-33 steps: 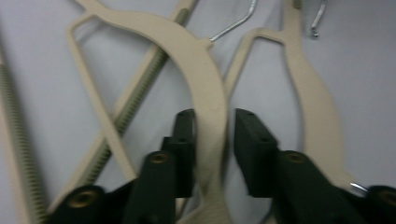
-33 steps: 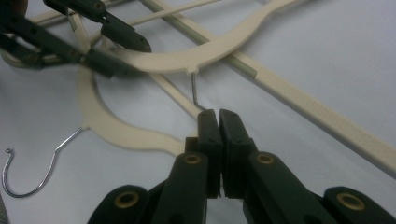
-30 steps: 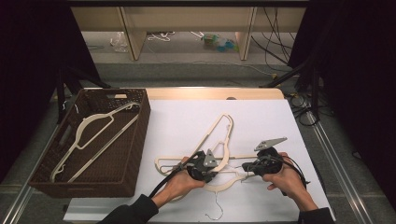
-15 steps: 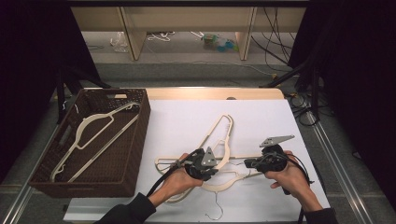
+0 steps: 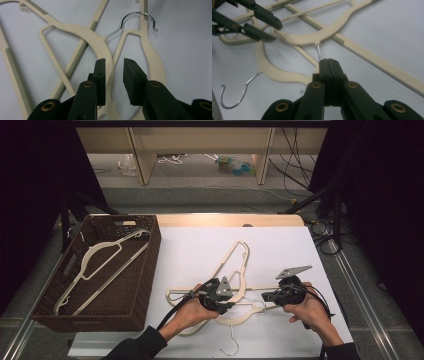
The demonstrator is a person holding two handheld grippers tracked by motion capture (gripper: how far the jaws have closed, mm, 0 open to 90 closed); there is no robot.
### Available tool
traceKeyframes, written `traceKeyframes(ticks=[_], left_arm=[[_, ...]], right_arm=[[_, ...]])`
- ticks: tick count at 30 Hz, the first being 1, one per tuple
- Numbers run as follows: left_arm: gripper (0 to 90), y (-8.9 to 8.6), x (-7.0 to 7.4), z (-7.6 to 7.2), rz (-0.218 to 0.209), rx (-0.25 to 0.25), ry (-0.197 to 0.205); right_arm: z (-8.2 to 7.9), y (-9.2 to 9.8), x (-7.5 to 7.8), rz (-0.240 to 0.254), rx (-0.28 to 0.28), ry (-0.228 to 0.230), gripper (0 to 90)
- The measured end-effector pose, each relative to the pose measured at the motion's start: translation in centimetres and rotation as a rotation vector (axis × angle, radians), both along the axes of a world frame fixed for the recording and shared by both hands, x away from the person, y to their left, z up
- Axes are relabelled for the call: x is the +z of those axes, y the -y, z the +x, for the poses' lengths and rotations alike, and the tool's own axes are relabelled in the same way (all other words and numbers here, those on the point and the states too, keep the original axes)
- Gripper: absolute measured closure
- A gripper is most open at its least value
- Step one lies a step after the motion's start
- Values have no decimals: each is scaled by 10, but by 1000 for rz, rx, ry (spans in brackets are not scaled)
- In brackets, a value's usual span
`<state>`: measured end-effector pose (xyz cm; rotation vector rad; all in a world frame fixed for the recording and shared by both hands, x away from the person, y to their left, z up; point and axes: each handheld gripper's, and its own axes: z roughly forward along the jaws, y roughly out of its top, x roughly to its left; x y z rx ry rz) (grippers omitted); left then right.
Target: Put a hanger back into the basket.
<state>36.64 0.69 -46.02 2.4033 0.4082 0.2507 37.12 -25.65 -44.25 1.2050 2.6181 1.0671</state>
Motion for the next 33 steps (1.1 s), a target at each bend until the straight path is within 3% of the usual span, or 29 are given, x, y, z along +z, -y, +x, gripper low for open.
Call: traceKeyframes(ticks=[3, 4, 9, 10, 12, 14, 15, 18, 19, 21, 22, 27, 33], left_arm=[[652, 1, -1, 0, 14, 7, -10], [646, 3, -3, -2, -21, 33, -22], [569, 2, -3, -1, -26, 57, -25], [561, 0, -2, 1, 11, 34, -20], [550, -1, -1, 2, 18, 31, -12], [535, -1, -2, 2, 19, 42, -26], [531, 1, -5, 1, -15, 72, -34], [524, -1, -6, 3, 26, 52, -35], [518, 1, -8, 2, -1, 75, -41], [513, 2, -10, 3, 6, 76, -44], [511, 0, -10, 4, 36, 55, -39], [509, 3, -15, 4, 14, 78, -48], [514, 8, -21, 5, 17, 63, -45]], right_arm=[[2, 2, -5, -20, -17, -9, 851], [2, 1, -7, -26, -27, -19, 838], [5, -2, -17, -100, -55, -63, 742], [5, -2, -18, -104, -51, -56, 742], [5, -5, -20, -124, -46, -63, 747], [5, -9, -23, -152, -40, -66, 751], [5, -11, -25, -154, -46, -54, 759], [5, -16, -25, -205, -44, -35, 830], [5, -17, -25, -213, -50, -32, 858], [6, -16, -24, -216, -55, -43, 870], [6, -17, -24, -217, -54, -40, 874], [6, -15, -20, -202, -53, -44, 885], [2, -18, 1, -181, -19, 27, 889]])
